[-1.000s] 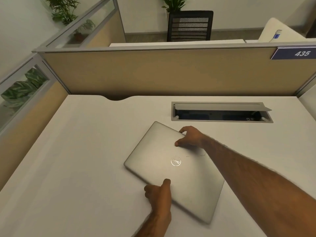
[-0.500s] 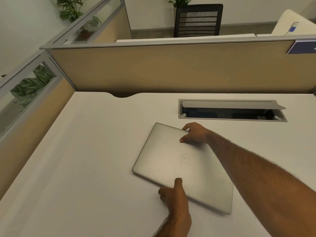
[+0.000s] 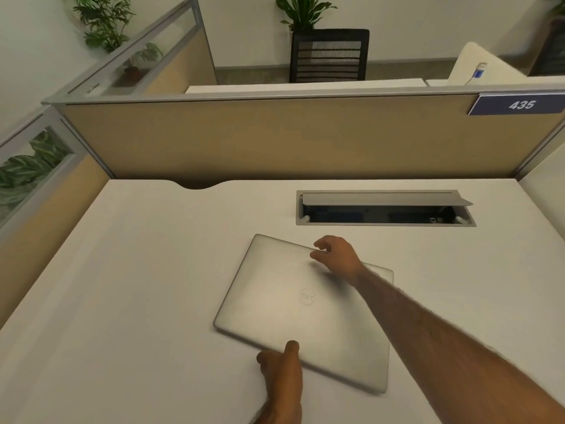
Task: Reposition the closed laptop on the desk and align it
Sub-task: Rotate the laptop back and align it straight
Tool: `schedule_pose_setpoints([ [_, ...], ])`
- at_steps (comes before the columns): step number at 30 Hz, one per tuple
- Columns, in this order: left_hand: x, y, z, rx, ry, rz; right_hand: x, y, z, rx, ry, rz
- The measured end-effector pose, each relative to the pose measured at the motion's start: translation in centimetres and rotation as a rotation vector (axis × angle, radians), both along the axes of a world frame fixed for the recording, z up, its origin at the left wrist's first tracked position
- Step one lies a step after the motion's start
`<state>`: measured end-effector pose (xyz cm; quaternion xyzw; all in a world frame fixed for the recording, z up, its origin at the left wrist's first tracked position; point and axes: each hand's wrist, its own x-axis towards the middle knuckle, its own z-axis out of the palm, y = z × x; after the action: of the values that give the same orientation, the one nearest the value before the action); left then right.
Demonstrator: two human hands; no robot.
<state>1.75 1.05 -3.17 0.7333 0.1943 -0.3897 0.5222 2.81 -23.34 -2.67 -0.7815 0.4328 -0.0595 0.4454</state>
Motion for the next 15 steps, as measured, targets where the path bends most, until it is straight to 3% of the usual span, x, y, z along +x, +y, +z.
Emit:
schedule_pose_setpoints([
  [4, 3.0, 2.2, 1.5, -0.049, 0.123, -0.194, -5.0, 2.4, 0.0, -0.125, -0.078, -0.274],
  [7, 6.4, 3.2, 2.6, 0.120, 0.130, -0.551, -9.3, 4.9, -0.1, -0.229, -0.023, -0.417],
  [9, 8.7, 2.9, 2.9, 0.214, -0.027, -0.645, -11.6, 6.6, -0.1, -0.231, 0.045, -0.476],
  [12, 11.7, 1.5, 3.0, 0.452, -0.482, -0.748, -13.8, 9.0, 0.2, -0.167, 0.181, -0.557],
  [15, 13.5, 0.5, 2.9, 0.537, -0.741, -0.710, -14.3, 10.8, 0.4, -0.035, 0.268, -0.574],
])
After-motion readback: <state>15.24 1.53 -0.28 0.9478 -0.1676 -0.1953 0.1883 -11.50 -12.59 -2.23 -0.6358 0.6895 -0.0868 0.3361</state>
